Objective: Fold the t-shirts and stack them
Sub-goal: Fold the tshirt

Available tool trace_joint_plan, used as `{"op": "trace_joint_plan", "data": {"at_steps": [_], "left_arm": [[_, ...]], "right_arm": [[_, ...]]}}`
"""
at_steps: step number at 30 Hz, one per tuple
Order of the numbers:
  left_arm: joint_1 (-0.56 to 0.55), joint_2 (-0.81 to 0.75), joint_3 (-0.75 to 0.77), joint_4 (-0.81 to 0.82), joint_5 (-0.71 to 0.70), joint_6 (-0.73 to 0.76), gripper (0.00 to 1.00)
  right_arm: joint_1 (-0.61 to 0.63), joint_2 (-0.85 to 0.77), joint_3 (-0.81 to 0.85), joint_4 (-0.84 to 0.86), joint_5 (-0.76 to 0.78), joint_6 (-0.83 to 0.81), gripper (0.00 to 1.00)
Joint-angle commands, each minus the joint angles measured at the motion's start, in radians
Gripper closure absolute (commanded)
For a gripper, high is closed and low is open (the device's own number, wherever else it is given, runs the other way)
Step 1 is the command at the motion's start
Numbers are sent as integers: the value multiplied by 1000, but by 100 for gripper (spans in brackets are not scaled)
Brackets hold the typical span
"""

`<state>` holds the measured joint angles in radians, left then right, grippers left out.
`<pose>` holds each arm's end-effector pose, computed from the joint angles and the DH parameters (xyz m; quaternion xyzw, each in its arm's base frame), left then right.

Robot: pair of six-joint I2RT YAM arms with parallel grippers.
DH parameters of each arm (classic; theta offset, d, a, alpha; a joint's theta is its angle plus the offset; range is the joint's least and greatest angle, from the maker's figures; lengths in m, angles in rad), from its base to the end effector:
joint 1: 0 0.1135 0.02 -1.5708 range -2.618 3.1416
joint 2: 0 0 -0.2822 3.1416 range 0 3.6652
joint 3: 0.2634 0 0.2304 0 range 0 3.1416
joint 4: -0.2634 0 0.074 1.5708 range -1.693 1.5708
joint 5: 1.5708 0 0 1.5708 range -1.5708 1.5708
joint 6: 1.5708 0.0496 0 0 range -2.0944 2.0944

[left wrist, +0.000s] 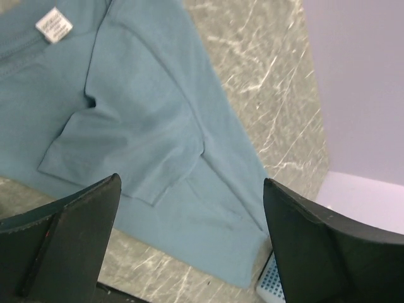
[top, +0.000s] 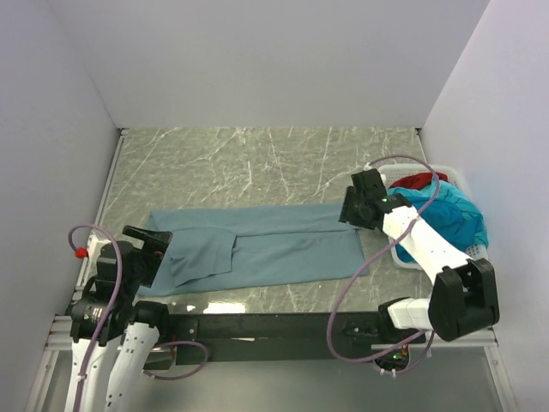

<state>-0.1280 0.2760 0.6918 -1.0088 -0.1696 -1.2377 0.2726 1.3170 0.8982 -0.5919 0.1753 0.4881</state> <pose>0.0305 0.0045 0.2665 -0.4972 0.7268 -0.2373 0.4102 0.2354 0.0568 0.2469 0.1270 0.9492 0.0241 0.2869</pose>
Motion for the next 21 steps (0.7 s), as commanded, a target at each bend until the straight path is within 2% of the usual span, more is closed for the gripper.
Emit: {"op": "trace_joint_plan", "data": {"at_steps": [1, 7, 12, 14, 18, 20, 21], "left_arm": [[-1, 51, 58, 28, -60, 24, 1], [-1, 236, -8, 297, -2, 115, 1], [1, 466, -46, 458, 10, 165, 1], [2, 551, -49, 505, 15, 187, 1], [2, 664, -78, 613, 30, 196, 1], [5, 733, -90, 639, 30, 196, 1], [8, 756, -94, 645, 31, 198, 1]], "right_arm": [[83, -64, 50, 85, -143, -94, 39], [294, -27, 73, 210, -365, -99, 38], [509, 157, 178, 285, -448, -72, 38], [580, 268, 270, 245, -415, -65, 40], [594, 373, 343, 208, -353, -43, 40], [585, 404, 378, 156, -278, -55, 39], [577, 415, 390, 133, -193, -62, 36]]}}
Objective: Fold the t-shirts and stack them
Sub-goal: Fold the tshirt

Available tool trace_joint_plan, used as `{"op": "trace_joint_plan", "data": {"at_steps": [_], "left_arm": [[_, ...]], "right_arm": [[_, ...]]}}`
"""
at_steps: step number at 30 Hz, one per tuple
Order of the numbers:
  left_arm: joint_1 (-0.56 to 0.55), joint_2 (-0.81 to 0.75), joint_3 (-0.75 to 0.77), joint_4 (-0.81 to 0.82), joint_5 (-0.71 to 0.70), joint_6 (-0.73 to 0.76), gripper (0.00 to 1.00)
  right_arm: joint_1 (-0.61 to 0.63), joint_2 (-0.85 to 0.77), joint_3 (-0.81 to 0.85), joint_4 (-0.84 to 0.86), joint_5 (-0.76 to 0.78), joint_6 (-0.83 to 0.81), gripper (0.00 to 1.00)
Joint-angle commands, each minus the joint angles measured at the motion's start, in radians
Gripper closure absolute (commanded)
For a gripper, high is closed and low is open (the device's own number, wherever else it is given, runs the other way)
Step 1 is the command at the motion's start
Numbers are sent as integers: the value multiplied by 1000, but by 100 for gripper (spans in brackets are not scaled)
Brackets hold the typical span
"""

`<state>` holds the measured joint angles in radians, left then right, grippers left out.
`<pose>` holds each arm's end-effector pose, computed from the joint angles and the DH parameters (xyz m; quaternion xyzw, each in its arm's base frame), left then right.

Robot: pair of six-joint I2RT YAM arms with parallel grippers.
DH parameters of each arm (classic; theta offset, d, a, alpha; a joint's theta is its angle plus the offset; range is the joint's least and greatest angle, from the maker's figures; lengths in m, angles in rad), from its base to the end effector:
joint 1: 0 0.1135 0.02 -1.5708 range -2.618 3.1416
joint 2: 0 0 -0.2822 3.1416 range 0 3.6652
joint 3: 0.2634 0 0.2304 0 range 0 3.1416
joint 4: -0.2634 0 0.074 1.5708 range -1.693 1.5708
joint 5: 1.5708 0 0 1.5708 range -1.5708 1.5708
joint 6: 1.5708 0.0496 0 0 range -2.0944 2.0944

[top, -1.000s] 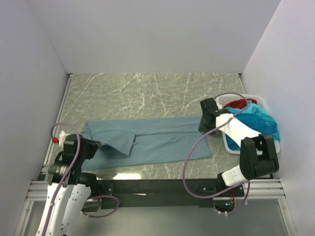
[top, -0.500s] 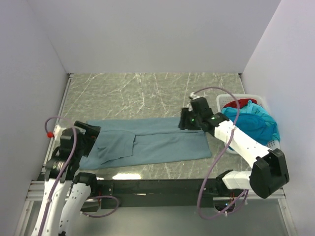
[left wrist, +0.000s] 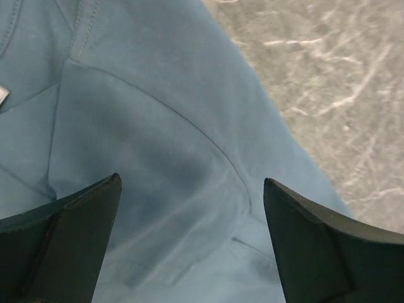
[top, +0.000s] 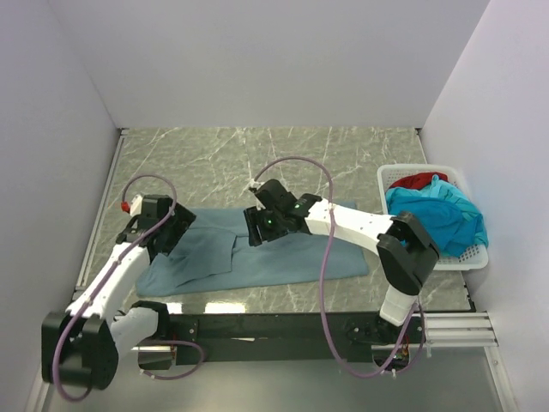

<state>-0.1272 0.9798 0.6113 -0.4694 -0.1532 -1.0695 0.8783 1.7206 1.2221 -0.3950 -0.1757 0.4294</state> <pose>0.1737 -0.0146 0.2322 -0.4470 0.8170 -0.1422 0.3354 0.2252 0.2850 0.2431 -0.2375 0.9095 0.2670 0.2123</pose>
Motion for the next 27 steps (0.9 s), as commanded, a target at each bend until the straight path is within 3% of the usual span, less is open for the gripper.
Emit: {"op": "trace_joint_plan", "data": {"at_steps": [1, 3, 9, 16, 22, 27], "left_arm": [[8, 74, -16, 115, 18, 31, 0], [11, 138, -31, 146, 15, 37, 0], [23, 353, 4, 207, 58, 48, 1], [26, 667, 238, 213, 17, 66, 1], [21, 990, 684, 228, 73, 115, 1], [-43, 1308, 1140, 128, 158, 152, 1]], "right_arm": [[-38, 19, 80, -99, 177, 3, 35], [-82, 34, 82, -117, 241, 5, 29], [-249, 57, 8, -73, 185, 31, 27], [-318, 96, -87, -59, 223, 5, 26], [-279, -56, -300, 5, 68, -9, 26], [-66, -157, -394, -5, -50, -31, 26]]}}
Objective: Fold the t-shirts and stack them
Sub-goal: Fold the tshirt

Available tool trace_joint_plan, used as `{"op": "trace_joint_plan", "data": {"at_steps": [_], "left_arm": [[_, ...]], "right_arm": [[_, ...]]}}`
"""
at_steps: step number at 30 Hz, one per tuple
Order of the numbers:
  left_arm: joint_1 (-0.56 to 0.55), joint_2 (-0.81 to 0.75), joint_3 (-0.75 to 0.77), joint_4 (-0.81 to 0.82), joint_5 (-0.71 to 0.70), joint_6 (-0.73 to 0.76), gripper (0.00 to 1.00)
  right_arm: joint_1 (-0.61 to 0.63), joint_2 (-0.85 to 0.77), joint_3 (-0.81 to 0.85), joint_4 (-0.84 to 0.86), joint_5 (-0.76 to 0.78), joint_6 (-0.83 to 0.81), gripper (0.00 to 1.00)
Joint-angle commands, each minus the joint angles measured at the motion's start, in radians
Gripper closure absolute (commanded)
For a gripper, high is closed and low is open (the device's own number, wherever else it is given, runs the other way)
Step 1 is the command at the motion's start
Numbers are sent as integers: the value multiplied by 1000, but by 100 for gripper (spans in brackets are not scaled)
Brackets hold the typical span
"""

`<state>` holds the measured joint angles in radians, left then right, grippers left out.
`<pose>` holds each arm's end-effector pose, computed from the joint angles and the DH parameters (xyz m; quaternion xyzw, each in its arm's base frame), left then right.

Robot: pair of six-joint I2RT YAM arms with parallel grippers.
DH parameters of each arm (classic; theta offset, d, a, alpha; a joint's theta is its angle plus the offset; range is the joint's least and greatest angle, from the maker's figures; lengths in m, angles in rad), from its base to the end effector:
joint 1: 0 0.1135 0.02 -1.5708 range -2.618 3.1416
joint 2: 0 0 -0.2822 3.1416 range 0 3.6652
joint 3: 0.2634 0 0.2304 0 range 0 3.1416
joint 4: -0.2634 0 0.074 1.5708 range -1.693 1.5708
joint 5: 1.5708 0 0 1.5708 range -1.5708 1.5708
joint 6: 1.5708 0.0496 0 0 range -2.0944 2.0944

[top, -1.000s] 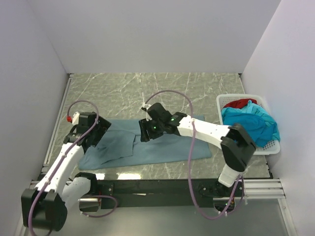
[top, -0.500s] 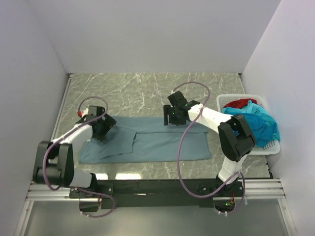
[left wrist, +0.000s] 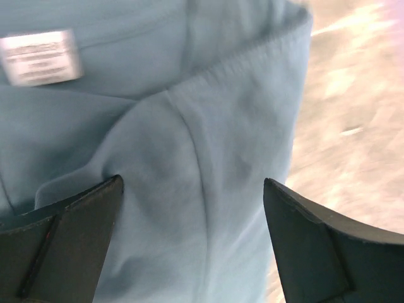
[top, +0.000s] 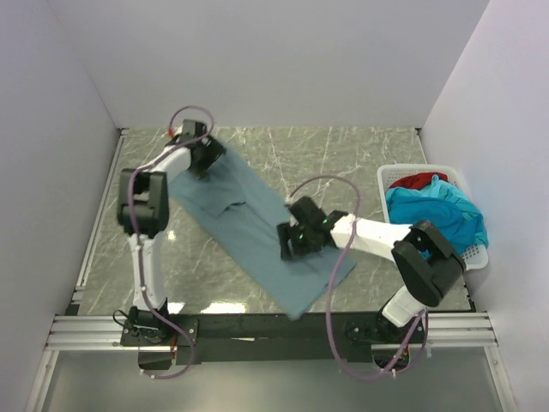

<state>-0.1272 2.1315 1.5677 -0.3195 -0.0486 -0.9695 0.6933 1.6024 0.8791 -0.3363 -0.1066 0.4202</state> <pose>0.4651 -0.0571 0.1888 -0.3922 0.8556 -0.1561 0.2994 0.2241 0.1930 0.1857 -0.1449 0.9553 0.1772 0.1871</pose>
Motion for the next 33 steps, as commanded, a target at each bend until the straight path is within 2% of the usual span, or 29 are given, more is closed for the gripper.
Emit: {"op": "trace_joint_plan", "data": {"at_steps": [1, 4, 5, 9, 13, 18, 24, 27, 28, 30, 31, 32, 33], "left_arm": [[-54, 259, 347, -47, 100, 49, 0], [-117, 410, 582, -35, 170, 61, 1], [-146, 438, 619, -15, 208, 58, 1], [-181, 515, 658, 221, 337, -35, 0], [-190, 565, 704, 257, 308, -103, 0], [-190, 541, 742, 350, 340, -121, 1], [-193, 339, 763, 373, 417, -60, 0], [-193, 159, 680, 291, 444, 15, 0], [-193, 40, 555, 287, 455, 49, 1], [-193, -94, 386, 301, 480, 74, 1], [-195, -228, 217, 289, 471, 87, 1], [-199, -296, 136, 263, 413, 95, 0], [-204, -362, 52, 228, 382, 95, 1]], "right_arm": [[159, -56, -61, -55, -174, -24, 26], [259, -61, -62, -11, -247, -29, 26], [273, -56, -54, -3, -251, -29, 26], [325, -22, 23, -21, -217, -61, 25], [334, -31, 44, -40, -202, -78, 25], [334, -120, 61, -47, -84, -60, 24], [269, -288, 71, -37, 28, -2, 19], [201, -375, 31, -10, 44, 52, 18], [158, -428, -7, 12, 27, 69, 17], [111, -495, -60, 55, 13, 92, 10], [80, -563, -119, 104, 7, 110, 6], [66, -597, -149, 124, 10, 121, 0], [61, -628, -202, 146, 2, 130, 0]]}}
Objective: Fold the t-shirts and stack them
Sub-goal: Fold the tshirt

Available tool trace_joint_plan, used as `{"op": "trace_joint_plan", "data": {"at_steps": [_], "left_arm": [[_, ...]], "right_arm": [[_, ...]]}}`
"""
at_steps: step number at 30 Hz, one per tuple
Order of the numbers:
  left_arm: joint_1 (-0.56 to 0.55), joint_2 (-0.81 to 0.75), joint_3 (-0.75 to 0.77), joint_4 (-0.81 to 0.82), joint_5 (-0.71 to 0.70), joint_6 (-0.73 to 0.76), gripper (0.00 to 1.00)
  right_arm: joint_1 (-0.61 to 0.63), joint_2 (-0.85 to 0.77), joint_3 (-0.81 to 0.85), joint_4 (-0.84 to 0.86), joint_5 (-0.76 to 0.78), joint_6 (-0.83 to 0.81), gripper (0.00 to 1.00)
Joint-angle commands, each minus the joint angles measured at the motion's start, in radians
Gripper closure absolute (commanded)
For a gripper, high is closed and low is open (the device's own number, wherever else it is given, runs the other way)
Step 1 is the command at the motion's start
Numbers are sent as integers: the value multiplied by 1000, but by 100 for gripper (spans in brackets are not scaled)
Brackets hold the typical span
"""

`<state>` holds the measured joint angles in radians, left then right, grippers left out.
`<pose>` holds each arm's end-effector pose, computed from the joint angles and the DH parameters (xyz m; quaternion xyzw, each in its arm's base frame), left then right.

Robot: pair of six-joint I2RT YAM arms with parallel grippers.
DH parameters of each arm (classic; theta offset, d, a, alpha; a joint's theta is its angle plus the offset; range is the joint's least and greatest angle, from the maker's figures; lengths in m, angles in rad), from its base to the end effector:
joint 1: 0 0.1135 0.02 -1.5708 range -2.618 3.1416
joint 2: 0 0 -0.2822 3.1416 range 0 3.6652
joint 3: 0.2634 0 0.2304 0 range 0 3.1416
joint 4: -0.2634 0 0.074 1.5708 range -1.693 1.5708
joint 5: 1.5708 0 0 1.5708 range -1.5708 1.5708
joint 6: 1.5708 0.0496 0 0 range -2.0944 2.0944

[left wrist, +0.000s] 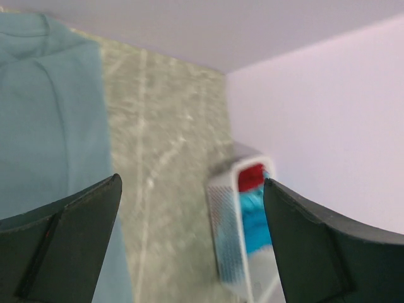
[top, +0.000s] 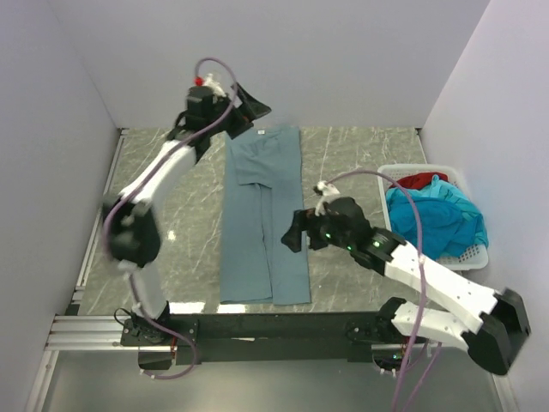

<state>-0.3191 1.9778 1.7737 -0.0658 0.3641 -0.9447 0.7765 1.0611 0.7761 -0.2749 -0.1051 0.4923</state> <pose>0.4480 -0.1666 0.3542 -0.1365 0.7784 -0.4680 0.3954 0.1513 0.1559 0.2894 -0.1489 0.8613 0.3236 0.3622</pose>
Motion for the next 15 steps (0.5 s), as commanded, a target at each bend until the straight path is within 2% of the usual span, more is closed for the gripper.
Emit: {"op": "trace_joint_plan", "data": {"at_steps": [1, 3, 4, 5, 7, 9, 10, 13, 15], "left_arm": [[-18, -341, -331, -47, -62, 79, 1], [-50, -474, -515, -51, -153, 77, 0], [-63, -593, -675, -64, -177, 69, 1], [-83, -649, -744, -87, -201, 58, 1], [-101, -796, -903, -203, -276, 15, 0], [-138, -887, -997, -277, -330, -35, 0], [-153, -969, -1089, -301, -329, -84, 1], [-204, -1104, -1229, -390, -309, -176, 0], [-239, -1158, -1270, -485, -309, -218, 0]], "right_arm": [[-31, -142, -119, 106, 1, 69, 0], [-34, -188, -177, 120, -27, 80, 0], [-39, -223, -192, 124, -39, 83, 0], [-40, -240, -204, 118, -47, 88, 0], [-43, -271, -239, 85, -88, 86, 0], [-45, -289, -277, 51, -117, 106, 0], [-43, -289, -291, 42, -122, 114, 0], [-45, -289, -354, 61, -218, 158, 0], [-40, -302, -406, 86, -263, 205, 0]]}}
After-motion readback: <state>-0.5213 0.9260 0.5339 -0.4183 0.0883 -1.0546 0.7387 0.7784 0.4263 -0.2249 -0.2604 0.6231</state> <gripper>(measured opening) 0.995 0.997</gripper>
